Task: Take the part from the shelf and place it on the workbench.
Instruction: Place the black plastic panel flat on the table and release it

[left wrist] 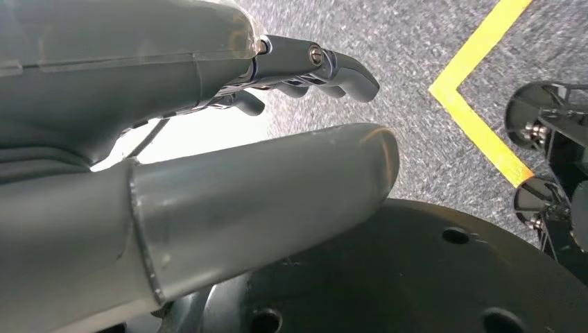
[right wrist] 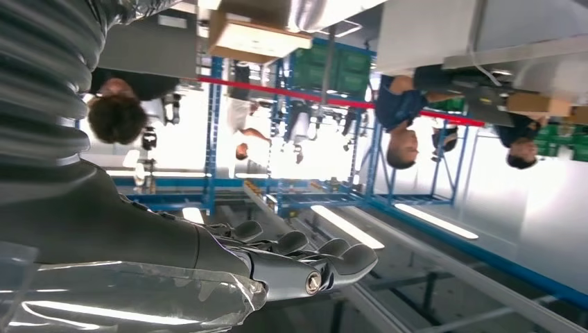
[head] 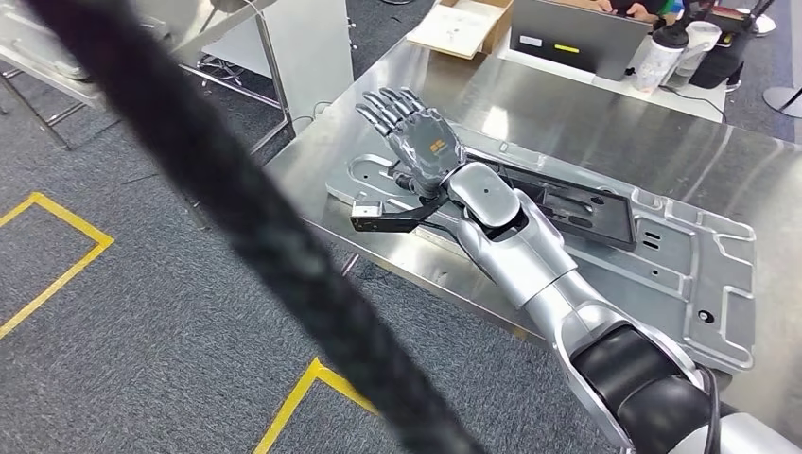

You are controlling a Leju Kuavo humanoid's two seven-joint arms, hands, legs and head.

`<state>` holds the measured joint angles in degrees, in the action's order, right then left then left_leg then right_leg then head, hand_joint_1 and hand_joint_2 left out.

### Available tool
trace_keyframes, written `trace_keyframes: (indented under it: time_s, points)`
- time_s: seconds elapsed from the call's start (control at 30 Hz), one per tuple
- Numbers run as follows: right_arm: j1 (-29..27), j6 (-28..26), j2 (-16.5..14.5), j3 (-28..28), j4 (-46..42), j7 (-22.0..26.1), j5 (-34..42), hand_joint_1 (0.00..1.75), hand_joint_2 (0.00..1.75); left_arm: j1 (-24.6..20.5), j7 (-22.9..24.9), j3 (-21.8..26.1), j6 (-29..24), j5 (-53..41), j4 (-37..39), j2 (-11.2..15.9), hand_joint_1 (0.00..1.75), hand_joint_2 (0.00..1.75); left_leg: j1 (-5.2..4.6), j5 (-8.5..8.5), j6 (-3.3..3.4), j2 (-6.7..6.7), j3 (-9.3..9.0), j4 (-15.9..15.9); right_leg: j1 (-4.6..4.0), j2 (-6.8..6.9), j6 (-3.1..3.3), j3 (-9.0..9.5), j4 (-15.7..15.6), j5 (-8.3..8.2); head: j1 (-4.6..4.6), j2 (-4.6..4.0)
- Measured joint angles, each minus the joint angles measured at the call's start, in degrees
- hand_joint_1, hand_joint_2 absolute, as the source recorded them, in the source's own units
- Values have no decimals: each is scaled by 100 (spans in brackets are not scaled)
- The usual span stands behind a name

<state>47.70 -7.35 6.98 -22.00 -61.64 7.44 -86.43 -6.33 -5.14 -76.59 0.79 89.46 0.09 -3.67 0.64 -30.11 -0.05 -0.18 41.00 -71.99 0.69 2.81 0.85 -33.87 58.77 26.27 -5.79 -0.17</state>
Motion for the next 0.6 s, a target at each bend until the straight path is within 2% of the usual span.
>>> trace_keyframes:
  time_s: [0.03,0.1,0.13,0.17,0.23,0.3,0.37,0.4,0.43,0.47,0.5,0.53,0.6]
  points:
    - [4,1,-1,-1,-1,-2,1,0,175,-1,0,0,0,0,0,0,0,0,-4,195,16,81,-213,406,-5,58,-10,8,11,14,0,0]
    - [20,0,1,-1,-3,-3,5,0,175,-12,-3,0,-1,0,0,0,0,0,-52,422,59,263,-570,1104,-32,160,-51,16,33,41,-1,0]
    - [27,-2,3,-1,-4,-2,10,0,175,-15,-4,0,-1,0,0,0,0,0,-74,452,84,310,-644,1270,-45,205,-75,17,39,48,-2,0]
    - [30,-5,3,-2,-4,-1,22,0,175,-15,-6,-1,-1,0,0,0,0,0,-94,442,106,288,-644,1304,-56,253,-99,17,37,48,-3,0]
    - [32,-14,-4,-9,-11,1,57,0,175,-2,-7,-5,-1,0,0,-1,0,0,-81,486,167,168,-635,1342,-47,309,-156,30,41,63,-3,0]
    - [32,-21,-2,-15,-20,1,85,0,175,0,-7,-8,-5,0,0,-2,0,0,-56,537,234,61,-651,1400,-21,109,-215,-59,278,253,-4,0]
    - [12,-23,10,-17,-22,2,94,0,175,-8,-8,-10,-9,0,0,-2,0,0,-44,565,271,-45,-649,1420,1,-171,-247,-354,930,616,-6,0]
    - [-10,-22,12,-18,-22,3,96,0,175,-10,-8,-12,-11,0,0,-1,0,0,-46,569,279,-107,-641,1416,4,-230,-255,-530,1298,761,-5,0]
    - [-35,-22,14,-20,-22,3,96,0,175,-8,-8,-14,-11,0,0,-2,0,0,-48,571,282,-173,-635,1408,6,-254,-258,-650,1537,809,-6,0]
    - [-53,-23,16,-22,-22,3,97,0,175,-3,-8,-16,-13,0,0,-2,0,0,-49,571,282,-244,-631,1396,6,-265,-257,-684,1589,753,-5,0]
    - [-62,-27,16,-25,-24,3,100,0,175,0,-7,-20,-14,0,0,-2,0,0,-49,570,279,-320,-629,1381,9,-285,-249,-604,1406,586,-5,0]
    - [-63,-36,17,-27,-30,3,104,0,175,0,-7,-24,-16,0,0,-2,0,0,-48,565,273,-393,-628,1365,14,-346,-235,-434,1036,357,-6,0]
    - [-67,-70,24,-29,-52,12,119,0,175,-10,-5,-41,-20,0,0,-7,0,0,-47,564,236,-526,-602,1335,31,-604,-197,-107,320,75,-4,0]
